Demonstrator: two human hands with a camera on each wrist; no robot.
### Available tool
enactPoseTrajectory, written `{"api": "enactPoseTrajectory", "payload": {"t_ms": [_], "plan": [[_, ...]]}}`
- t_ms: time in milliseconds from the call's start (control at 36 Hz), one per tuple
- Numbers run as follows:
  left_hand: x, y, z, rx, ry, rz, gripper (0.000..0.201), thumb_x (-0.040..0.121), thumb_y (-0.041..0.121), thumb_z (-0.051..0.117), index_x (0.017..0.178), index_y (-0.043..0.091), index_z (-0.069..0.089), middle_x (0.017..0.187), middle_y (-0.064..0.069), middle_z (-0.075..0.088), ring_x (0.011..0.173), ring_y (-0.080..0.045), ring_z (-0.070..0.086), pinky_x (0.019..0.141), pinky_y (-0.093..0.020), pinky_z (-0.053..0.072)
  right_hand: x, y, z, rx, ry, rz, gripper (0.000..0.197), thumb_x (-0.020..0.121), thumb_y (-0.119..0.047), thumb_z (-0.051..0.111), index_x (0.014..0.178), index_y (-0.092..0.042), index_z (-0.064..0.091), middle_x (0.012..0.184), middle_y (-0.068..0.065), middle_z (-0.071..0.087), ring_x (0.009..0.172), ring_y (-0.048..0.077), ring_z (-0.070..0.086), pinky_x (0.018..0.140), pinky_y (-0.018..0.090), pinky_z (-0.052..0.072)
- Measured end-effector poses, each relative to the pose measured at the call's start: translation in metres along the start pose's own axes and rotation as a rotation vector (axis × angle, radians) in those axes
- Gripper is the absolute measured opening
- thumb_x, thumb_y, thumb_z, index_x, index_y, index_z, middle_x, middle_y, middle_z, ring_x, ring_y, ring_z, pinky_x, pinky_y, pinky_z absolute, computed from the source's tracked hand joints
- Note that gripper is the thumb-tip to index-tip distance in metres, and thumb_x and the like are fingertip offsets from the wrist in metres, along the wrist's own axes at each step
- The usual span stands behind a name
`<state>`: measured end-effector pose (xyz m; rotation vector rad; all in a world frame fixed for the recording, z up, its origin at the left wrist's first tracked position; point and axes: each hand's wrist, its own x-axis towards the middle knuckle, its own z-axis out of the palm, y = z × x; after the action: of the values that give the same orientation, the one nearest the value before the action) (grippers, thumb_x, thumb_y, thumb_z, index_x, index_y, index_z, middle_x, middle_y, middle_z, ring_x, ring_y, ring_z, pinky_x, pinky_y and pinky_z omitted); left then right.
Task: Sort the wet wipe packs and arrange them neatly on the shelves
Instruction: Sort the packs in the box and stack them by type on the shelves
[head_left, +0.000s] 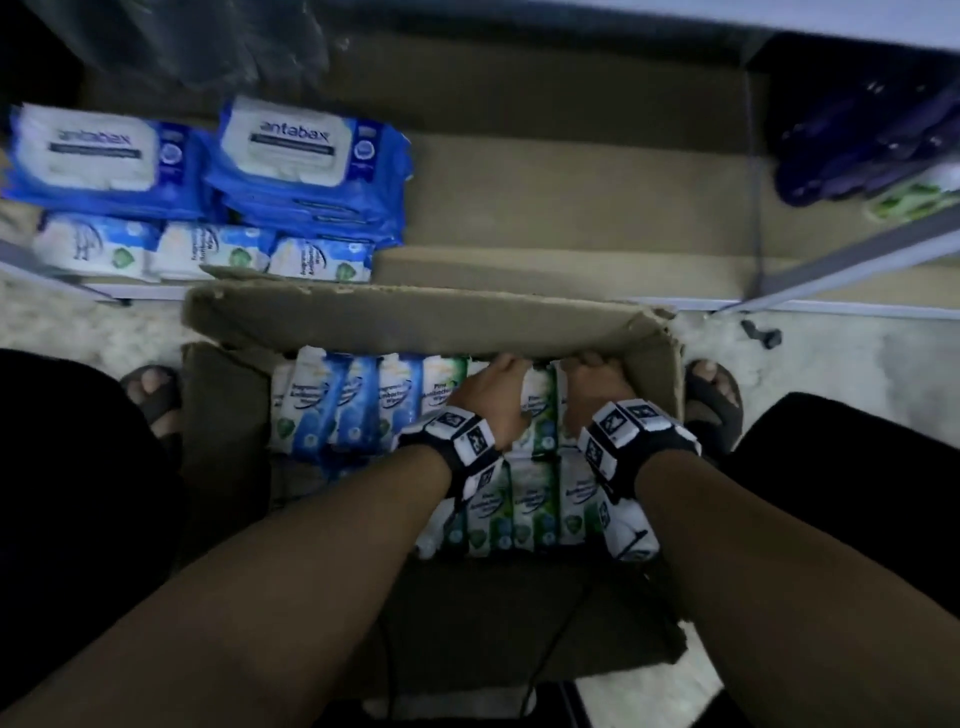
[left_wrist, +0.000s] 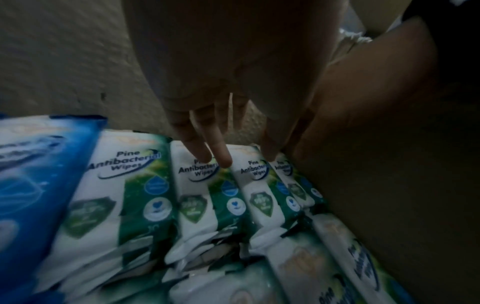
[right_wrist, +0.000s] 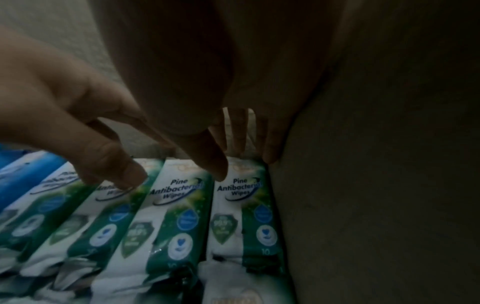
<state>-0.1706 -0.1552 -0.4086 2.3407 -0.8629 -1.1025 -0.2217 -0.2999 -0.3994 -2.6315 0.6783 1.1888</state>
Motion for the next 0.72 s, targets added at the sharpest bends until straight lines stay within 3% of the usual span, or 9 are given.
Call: {"api": "enactPoseTrajectory", "payload": {"t_ms": [167, 306, 444, 639, 722], "plan": [[0.021, -0.002, 0.006, 0.004, -0.034, -0.014, 0.084, 0.089, 0.035, 0.069, 0.155, 0.022, 0.018, 0.159, -0.004, 0.026, 0.121, -0.031, 0.052, 0.09, -0.037, 0.049, 0.008, 0.004, 0.011, 0.017, 0.016, -0.03, 0.082, 0.087, -0.011, 0.064, 0.155, -0.015, 0.017, 0.159, 0.008, 0.019, 0.141, 0.041, 0.022, 0.114, 0.05, 0.032], [0.031, -0.006, 0.015, 0.112, -0.09, -0.037, 0.091, 0.085, 0.041, 0.073, 0.155, 0.017, 0.019, 0.158, -0.004, 0.021, 0.119, -0.032, 0.055, 0.094, -0.039, 0.05, 0.012, 0.007, 0.014, -0.034, 0.039, -0.025, 0.07, 0.088, -0.016, 0.066, 0.148, -0.014, 0.029, 0.15, 0.011, 0.026, 0.136, 0.037, 0.025, 0.112, 0.046, 0.033], [0.033, -0.003, 0.017, 0.141, -0.103, -0.076, 0.074, 0.083, 0.036, 0.075, 0.144, 0.015, 0.038, 0.146, -0.006, 0.032, 0.11, -0.034, 0.059, 0.095, -0.043, 0.05, 0.009, 0.008, 0.021, -0.076, 0.115, -0.049, 0.06, 0.088, -0.017, 0.065, 0.142, -0.012, 0.04, 0.144, 0.011, 0.033, 0.132, 0.035, 0.028, 0.106, 0.043, 0.035], [0.036, -0.007, 0.015, 0.106, -0.115, -0.033, 0.077, 0.083, 0.034, 0.076, 0.145, 0.016, 0.033, 0.148, -0.007, 0.035, 0.121, -0.034, 0.052, 0.092, -0.041, 0.046, 0.006, 0.008, 0.02, -0.069, 0.041, -0.056, 0.061, 0.084, -0.018, 0.064, 0.136, -0.015, 0.033, 0.146, 0.007, 0.041, 0.132, 0.035, 0.027, 0.104, 0.043, 0.035], [0.038, -0.009, 0.011, 0.067, -0.107, -0.026, 0.079, 0.081, 0.033, 0.077, 0.145, 0.017, 0.033, 0.148, -0.006, 0.037, 0.125, -0.031, 0.049, 0.097, -0.04, 0.046, 0.005, 0.006, 0.017, -0.079, 0.037, -0.032, 0.06, 0.084, -0.019, 0.065, 0.134, -0.013, 0.032, 0.146, 0.01, 0.039, 0.134, 0.035, 0.026, 0.105, 0.044, 0.032]]}}
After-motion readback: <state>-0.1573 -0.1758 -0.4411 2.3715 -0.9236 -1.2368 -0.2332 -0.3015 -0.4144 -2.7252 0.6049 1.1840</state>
